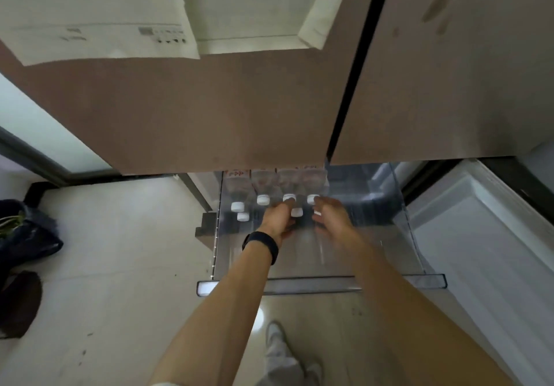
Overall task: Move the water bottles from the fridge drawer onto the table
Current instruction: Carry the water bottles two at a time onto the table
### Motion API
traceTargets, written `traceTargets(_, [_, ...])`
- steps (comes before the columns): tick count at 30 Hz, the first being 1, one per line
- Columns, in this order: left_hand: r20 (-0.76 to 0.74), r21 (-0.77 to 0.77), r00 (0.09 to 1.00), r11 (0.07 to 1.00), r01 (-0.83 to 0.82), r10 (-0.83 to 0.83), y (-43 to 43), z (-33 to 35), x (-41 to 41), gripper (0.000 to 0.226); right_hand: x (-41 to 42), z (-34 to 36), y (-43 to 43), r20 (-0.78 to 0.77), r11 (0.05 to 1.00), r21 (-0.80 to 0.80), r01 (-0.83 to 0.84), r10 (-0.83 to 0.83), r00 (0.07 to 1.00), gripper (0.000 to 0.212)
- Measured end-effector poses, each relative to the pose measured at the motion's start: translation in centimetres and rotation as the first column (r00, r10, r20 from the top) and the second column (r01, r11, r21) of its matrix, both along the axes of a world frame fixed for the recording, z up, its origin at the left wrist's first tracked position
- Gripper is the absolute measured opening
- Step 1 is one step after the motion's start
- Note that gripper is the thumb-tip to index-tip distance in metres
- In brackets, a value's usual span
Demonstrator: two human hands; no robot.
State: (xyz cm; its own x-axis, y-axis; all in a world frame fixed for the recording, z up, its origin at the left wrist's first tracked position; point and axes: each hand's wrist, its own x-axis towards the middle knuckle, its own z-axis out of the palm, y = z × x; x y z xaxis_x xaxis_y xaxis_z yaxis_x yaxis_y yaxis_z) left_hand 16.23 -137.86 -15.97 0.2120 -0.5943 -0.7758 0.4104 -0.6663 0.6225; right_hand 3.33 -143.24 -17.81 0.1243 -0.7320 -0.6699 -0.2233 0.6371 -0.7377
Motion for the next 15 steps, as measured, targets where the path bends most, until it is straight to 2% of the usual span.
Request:
traceTargets(2, [-0.058,-0.027,0.998,0.999,-0.026,0.024,-1.0,-0.6,0.1,0.034,1.0,2.3,-0.1,0.057,0.994,0.104,0.032,-0.038,0.998,0.028])
traceTargets(4, [-0.087,-0.052,0.996,0.999,-0.013,0.009,-1.8,-1.1,0.3,0.034,1.2,2.2,-0.9,0.126,0.982,0.178,0.064,-0.087,0.988,0.033])
traceTargets(8, [-0.079,-0.104,0.996,0.994,-0.041,0.033,-2.7,-1.9,0.3,0.053,1.0,1.5,-1.9,0.168,0.980,0.198,0.029,-0.063,0.984,0.041])
traceTargets(12, [0.117,-0.147,0.993,0.989,-0.006,0.023,-2.1,-1.1,-0.5,0.060,0.1,2.3,-1.3,0.063,0.996,0.089,-0.034,0.028,0.998,0.042])
traceTargets(15, [0.329,-0.093,0.944,0.995,0.031,0.001,-0.6,0.2,-1.2,0.073,-1.9,3.4,0.2,-0.105,0.993,-0.080,-0.090,0.082,0.991,0.048])
